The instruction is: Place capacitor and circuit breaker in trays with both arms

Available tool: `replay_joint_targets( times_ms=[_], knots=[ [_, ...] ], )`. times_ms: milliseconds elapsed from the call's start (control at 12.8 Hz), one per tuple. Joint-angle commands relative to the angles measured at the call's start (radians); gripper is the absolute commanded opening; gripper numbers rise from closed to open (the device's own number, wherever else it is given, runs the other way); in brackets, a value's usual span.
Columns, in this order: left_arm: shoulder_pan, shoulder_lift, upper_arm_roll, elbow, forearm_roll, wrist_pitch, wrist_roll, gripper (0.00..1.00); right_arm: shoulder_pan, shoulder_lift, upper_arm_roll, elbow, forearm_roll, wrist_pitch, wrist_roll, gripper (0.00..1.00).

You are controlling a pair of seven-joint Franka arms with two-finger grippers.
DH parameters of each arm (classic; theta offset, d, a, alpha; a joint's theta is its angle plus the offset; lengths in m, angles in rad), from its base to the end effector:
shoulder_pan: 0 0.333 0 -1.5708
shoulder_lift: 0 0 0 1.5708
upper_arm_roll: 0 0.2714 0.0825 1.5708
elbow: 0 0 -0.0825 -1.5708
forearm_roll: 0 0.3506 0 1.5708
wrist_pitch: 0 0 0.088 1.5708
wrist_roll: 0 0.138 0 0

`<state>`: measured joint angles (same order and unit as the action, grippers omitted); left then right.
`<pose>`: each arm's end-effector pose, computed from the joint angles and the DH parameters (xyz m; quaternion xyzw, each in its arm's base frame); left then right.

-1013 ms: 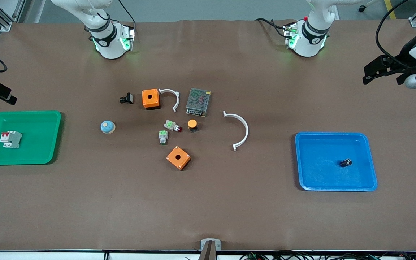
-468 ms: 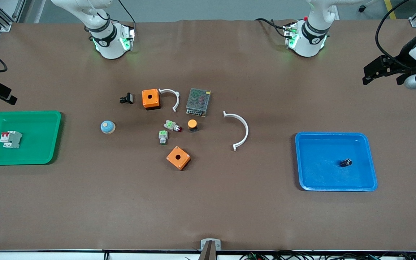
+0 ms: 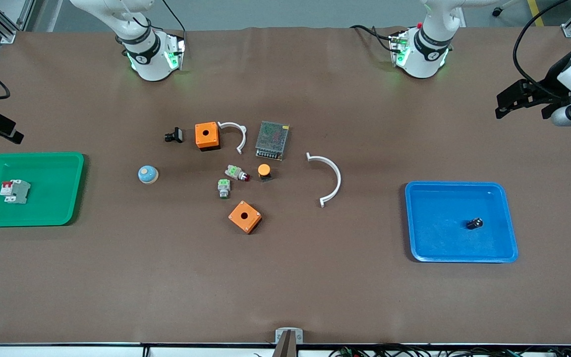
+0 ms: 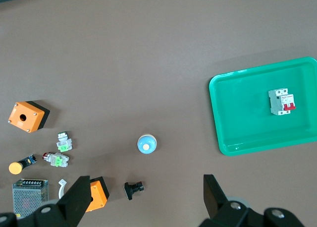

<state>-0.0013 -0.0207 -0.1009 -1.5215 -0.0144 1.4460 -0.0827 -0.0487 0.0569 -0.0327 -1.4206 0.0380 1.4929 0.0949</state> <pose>0.4983 -0.0537 0.5702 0.9996 -0.0104 -0.0279 0.0036 0.5280 -0.0371 0.5776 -0.9961 0.0864 -0.0076 0.0181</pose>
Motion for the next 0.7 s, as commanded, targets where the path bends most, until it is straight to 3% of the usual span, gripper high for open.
replay_joint_targets(
  times_ms=[0, 623],
  knots=[
    [0.0, -0.005, 0.0, -0.002, -0.001, 0.007, 0.011, 1.0, -0.01, -0.011, 0.01, 0.003, -0.003, -0.002, 0.008, 1.0],
    [0.0, -0.005, 0.001, 0.018, 0.001, 0.005, -0.003, 1.0, -0.007, -0.011, 0.01, 0.003, -0.004, 0.003, 0.006, 1.0]
  ],
)
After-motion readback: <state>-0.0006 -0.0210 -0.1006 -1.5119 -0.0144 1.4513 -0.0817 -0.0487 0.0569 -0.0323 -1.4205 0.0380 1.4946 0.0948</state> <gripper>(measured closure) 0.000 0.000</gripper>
